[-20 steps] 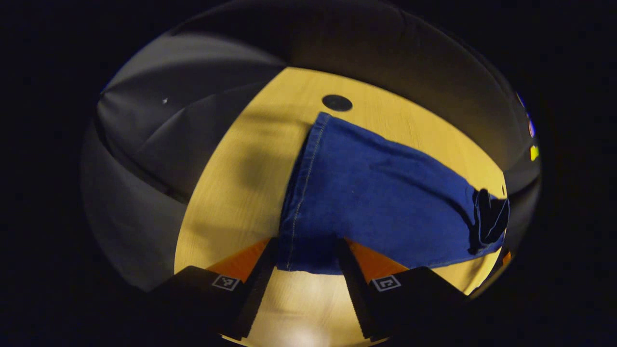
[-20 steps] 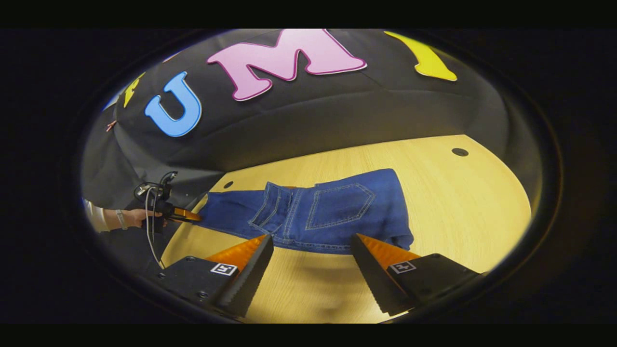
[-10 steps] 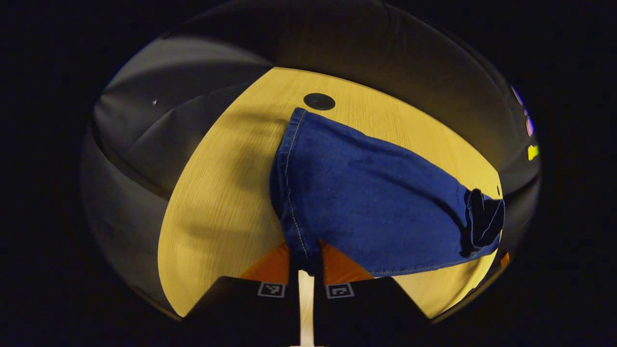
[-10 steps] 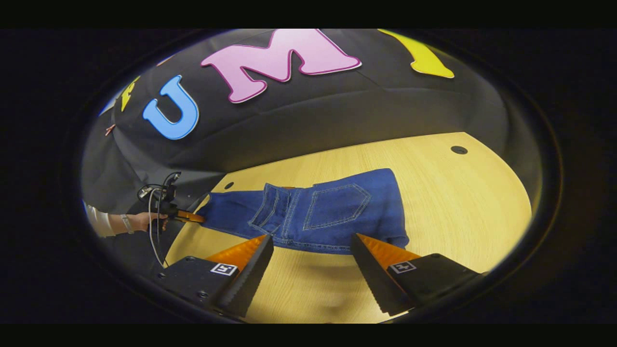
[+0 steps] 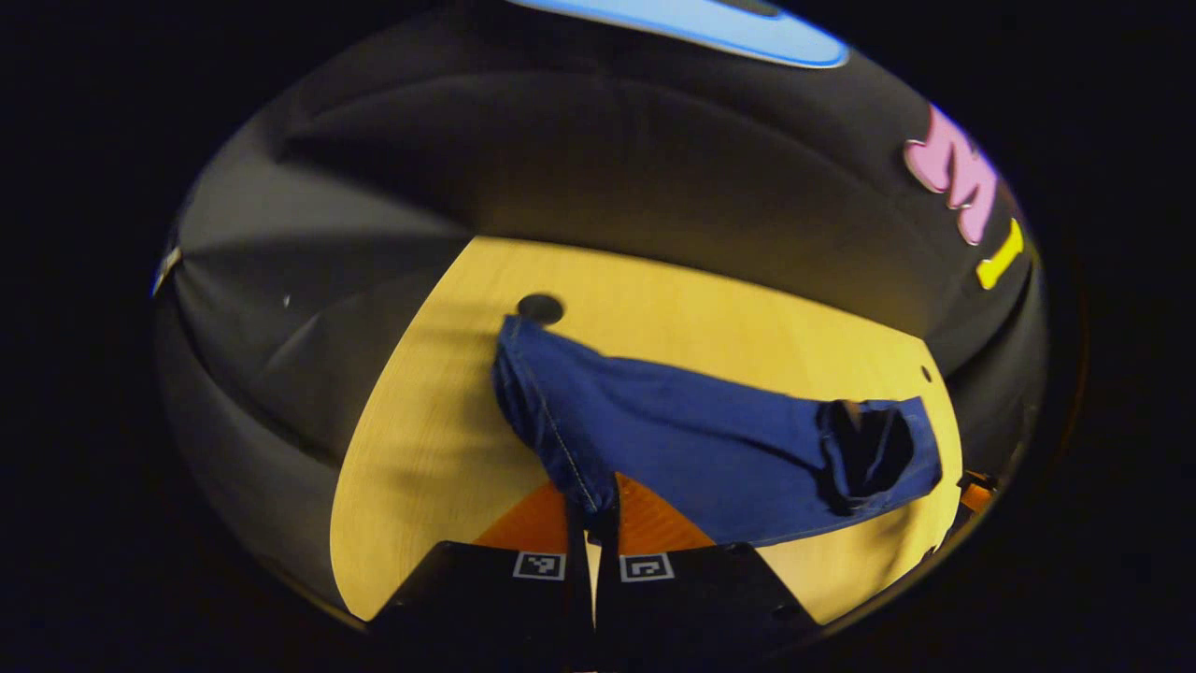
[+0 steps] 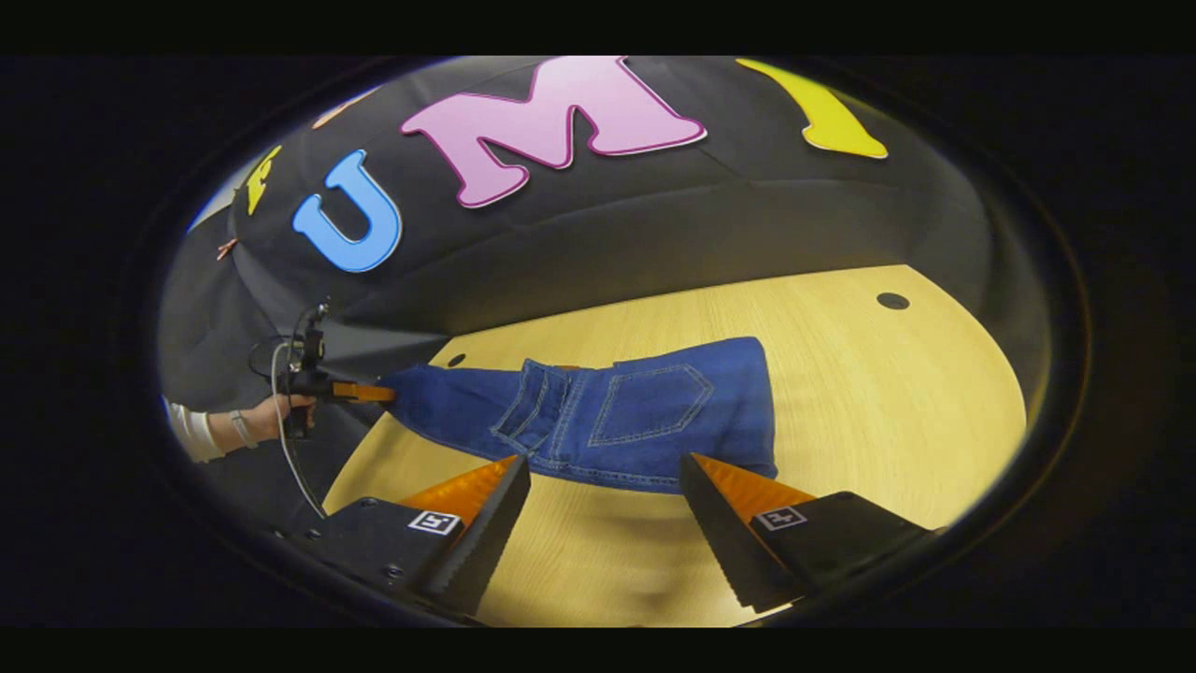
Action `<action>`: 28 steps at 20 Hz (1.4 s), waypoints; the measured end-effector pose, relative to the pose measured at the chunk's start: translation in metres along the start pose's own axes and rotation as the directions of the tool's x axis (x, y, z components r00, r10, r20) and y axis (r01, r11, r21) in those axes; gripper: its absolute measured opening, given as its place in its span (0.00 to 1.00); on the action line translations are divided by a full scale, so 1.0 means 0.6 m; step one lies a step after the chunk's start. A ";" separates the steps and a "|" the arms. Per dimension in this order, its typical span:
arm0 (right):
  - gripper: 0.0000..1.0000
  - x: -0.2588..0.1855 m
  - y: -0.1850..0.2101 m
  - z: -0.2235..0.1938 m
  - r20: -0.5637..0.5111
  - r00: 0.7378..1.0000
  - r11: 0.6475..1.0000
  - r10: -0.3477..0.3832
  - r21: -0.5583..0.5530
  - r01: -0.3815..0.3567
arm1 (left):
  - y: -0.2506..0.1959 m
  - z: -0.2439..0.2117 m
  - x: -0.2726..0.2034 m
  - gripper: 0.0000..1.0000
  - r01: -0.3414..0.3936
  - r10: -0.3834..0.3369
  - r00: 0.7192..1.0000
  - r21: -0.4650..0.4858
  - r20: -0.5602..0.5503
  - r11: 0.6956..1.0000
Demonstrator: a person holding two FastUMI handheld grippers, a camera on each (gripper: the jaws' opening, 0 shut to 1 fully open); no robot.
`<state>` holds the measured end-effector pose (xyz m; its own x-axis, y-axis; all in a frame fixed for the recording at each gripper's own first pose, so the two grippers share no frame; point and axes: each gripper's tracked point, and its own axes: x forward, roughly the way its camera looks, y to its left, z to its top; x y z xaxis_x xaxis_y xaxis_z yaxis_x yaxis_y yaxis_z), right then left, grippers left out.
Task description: Grasp the waist and the cuffs of the jeans and fold them to make the two legs overlap; first hold the waist and fold one-third of the jeans toward the cuffs, then hold the cuffs and fold the remaining one-third in the same direction to finish folding.
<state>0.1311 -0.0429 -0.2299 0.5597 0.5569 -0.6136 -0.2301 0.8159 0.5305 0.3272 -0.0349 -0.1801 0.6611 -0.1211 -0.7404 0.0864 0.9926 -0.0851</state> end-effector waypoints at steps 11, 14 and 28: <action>0.98 -0.071 -0.092 0.057 0.048 0.999 0.998 0.024 -0.066 -0.021 | -0.427 0.067 -0.107 0.07 0.306 -0.363 0.918 0.296 0.158 0.905; 0.98 -0.093 -0.120 0.069 0.066 0.998 0.996 0.014 -0.088 -0.008 | -0.484 -0.011 -0.026 0.07 0.292 -0.350 0.934 0.419 0.066 0.859; 0.98 -0.271 -0.071 0.096 0.233 0.972 0.964 -0.010 -0.257 0.071 | -0.463 -0.184 0.043 0.96 0.099 -0.101 0.995 0.354 -0.012 0.930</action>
<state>0.0956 -0.1769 -0.1191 0.7320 0.4973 -0.4658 -0.3862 0.8660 0.3176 0.2380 -0.3127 -0.2492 0.6399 -0.2210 -0.7360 0.4100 0.9083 0.0837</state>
